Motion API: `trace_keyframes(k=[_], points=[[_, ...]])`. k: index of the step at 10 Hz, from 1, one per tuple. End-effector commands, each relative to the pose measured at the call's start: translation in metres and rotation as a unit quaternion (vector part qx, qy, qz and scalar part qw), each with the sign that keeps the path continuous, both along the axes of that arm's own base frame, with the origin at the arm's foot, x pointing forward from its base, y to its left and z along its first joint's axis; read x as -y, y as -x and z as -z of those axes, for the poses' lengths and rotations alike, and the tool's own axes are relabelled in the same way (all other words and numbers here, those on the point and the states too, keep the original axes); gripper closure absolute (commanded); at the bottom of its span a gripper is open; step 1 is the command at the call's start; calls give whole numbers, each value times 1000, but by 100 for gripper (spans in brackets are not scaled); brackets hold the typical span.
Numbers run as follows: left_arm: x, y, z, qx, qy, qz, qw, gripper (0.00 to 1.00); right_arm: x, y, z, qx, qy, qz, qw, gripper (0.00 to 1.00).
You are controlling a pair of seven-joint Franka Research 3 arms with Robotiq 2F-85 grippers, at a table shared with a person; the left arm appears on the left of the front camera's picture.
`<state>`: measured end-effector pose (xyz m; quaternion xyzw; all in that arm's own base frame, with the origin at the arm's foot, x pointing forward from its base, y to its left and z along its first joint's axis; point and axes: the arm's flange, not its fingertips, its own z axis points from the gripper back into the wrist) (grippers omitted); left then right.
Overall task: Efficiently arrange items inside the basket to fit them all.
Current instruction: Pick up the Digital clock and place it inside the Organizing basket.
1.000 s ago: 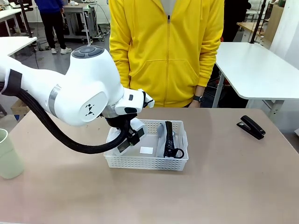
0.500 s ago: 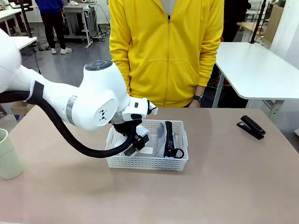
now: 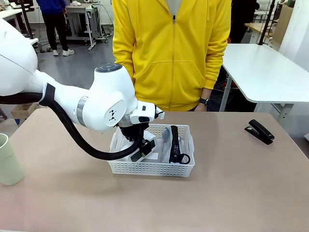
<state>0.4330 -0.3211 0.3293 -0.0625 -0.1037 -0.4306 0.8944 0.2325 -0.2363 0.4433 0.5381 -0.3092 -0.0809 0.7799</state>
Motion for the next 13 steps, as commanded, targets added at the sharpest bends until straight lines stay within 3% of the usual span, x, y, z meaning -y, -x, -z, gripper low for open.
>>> trace_keyframes(k=[1, 13], points=[[2, -2, 5, -8, -9, 1, 1000, 0, 1, -2, -1, 18, -1, 1, 1000, 0], [1, 0, 2, -4, 0, 8, 1000, 0, 1, -2, -1, 18, -1, 1, 1000, 0]])
